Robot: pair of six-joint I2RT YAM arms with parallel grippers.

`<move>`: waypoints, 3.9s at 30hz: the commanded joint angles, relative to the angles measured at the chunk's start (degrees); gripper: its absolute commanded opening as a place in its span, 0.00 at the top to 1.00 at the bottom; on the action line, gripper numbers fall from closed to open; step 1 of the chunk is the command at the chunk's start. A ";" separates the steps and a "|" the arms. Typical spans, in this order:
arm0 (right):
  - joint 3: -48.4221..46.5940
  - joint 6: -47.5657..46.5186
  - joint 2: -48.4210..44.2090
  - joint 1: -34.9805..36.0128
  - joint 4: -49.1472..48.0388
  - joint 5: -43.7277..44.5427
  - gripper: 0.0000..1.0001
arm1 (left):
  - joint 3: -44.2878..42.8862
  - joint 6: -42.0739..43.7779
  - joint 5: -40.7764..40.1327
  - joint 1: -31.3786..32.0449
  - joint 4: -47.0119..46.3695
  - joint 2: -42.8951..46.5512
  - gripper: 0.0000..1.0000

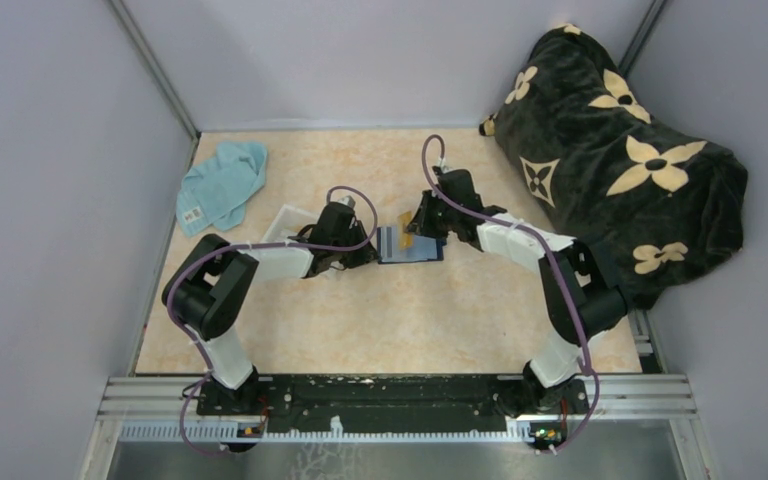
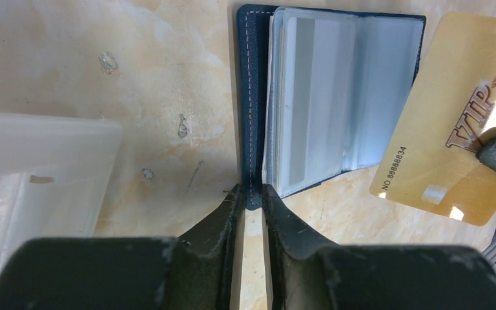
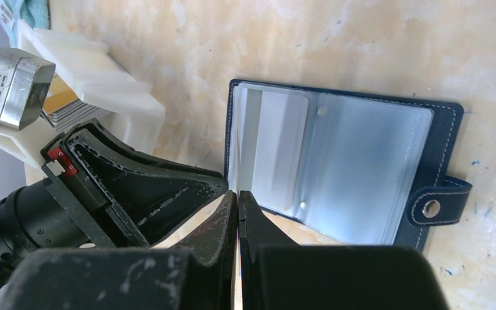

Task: Put the credit cards into the card holder
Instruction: Turn over the card slot in the card holder, then insert the credit card into the card holder.

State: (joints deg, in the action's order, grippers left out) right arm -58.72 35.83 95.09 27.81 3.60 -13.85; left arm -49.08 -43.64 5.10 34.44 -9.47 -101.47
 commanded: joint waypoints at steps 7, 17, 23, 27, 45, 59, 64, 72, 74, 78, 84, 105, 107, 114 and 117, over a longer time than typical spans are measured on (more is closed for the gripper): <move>-2.38 -0.52 1.91 0.50 -2.36 1.13 1.00 | 0.22 1.74 -2.38 0.63 3.28 1.53 0.78; 0.21 -0.74 2.89 -1.93 -4.60 -1.01 1.00 | -0.74 3.63 -5.51 0.64 6.33 4.54 0.78; 1.76 -1.13 2.99 -3.57 -5.56 -2.79 1.00 | -3.12 5.40 -6.11 0.63 7.22 3.05 0.78; 2.58 -1.53 3.39 -4.37 -6.37 -4.19 1.00 | -5.58 6.45 -6.79 0.63 8.78 1.02 0.78; 4.50 -1.10 7.30 -7.09 -10.82 -9.51 1.00 | -9.80 8.30 -8.65 0.76 12.11 -4.47 0.78; 5.41 -0.68 9.18 -8.19 -12.25 -12.07 1.00 | -11.00 8.43 -9.20 1.58 13.07 -6.05 0.79; 5.70 -0.36 9.87 -8.89 -13.00 -13.91 1.00 | -11.61 8.87 -9.75 1.95 13.81 -6.73 0.79; 6.16 1.08 11.93 -9.84 -15.52 -17.33 1.00 | -12.70 9.70 -10.57 2.21 15.60 -8.03 0.80; 6.09 1.21 12.25 -9.89 -15.67 -17.63 1.00 | -12.74 10.00 -10.69 2.21 15.93 -8.40 0.80; 5.99 1.26 12.58 -10.07 -15.72 -17.92 1.00 | -13.04 10.23 -10.95 2.21 16.84 -9.21 0.80; 6.66 1.27 12.93 -10.33 -15.77 -18.05 1.00 | -13.23 10.32 -11.37 2.21 18.59 -10.21 0.81; 5.48 1.49 15.70 -10.33 -13.79 -18.34 1.00 | -13.30 10.18 -11.59 3.43 21.43 -13.49 0.84; 5.41 1.51 15.82 -10.22 -13.71 -18.26 1.00 | -13.39 10.15 -11.62 3.61 21.51 -13.76 0.85; 5.05 1.40 16.09 -9.48 -12.92 -17.40 1.00 | -13.75 9.97 -11.73 4.49 21.94 -15.04 0.87; 5.28 1.50 15.94 -9.31 -13.12 -17.48 1.00 | -13.70 9.94 -12.07 4.72 22.21 -15.35 0.88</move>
State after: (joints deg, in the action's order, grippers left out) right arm -53.04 38.65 108.62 16.75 -12.21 -32.97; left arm -65.67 -34.61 -7.88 37.63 5.21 -109.82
